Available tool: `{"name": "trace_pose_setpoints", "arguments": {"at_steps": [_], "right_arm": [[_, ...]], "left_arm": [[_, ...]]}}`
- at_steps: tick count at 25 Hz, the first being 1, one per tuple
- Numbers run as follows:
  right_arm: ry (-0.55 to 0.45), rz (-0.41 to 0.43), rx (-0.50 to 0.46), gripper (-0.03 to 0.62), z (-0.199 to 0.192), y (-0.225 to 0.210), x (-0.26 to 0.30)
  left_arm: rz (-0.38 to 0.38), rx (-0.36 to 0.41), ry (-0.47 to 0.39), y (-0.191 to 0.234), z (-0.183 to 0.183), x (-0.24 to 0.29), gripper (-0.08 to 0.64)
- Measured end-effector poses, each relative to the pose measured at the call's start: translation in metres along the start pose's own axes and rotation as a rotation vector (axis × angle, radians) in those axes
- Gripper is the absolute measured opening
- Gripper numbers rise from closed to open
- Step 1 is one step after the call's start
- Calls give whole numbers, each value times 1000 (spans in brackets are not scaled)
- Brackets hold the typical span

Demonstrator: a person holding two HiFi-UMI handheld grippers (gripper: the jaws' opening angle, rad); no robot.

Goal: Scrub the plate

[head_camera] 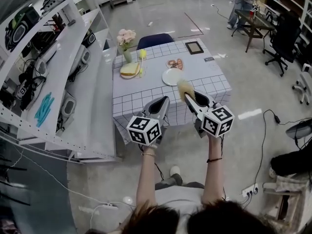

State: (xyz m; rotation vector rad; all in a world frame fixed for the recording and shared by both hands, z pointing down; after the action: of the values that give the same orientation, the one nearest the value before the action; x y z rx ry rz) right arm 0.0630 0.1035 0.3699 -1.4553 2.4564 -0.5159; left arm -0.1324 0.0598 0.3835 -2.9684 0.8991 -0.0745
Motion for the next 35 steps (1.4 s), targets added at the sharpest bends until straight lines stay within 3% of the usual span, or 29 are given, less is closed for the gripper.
{"name": "trace_pose_setpoints", "arguments": {"at_steps": [18,35], "right_arm": [[7,-94,26,74,-2,-39,48],[76,-64,32,74,15,-92,104]], "left_arm": [[-50,-17,11,55,-14,41,11],[1,-54,50,94,-26,87,11]]}}
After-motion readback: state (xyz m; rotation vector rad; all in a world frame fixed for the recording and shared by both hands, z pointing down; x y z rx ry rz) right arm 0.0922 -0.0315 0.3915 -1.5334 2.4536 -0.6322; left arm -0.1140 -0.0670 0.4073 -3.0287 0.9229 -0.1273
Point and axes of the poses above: the fingertips, and each gripper's own axes: x forward along the fingers, y to its left, z out of its top, the point moved 9 cm from there along -x, backward along the fingers, and after that the axes turned 14 degrees about x, right-handed, at the moved point
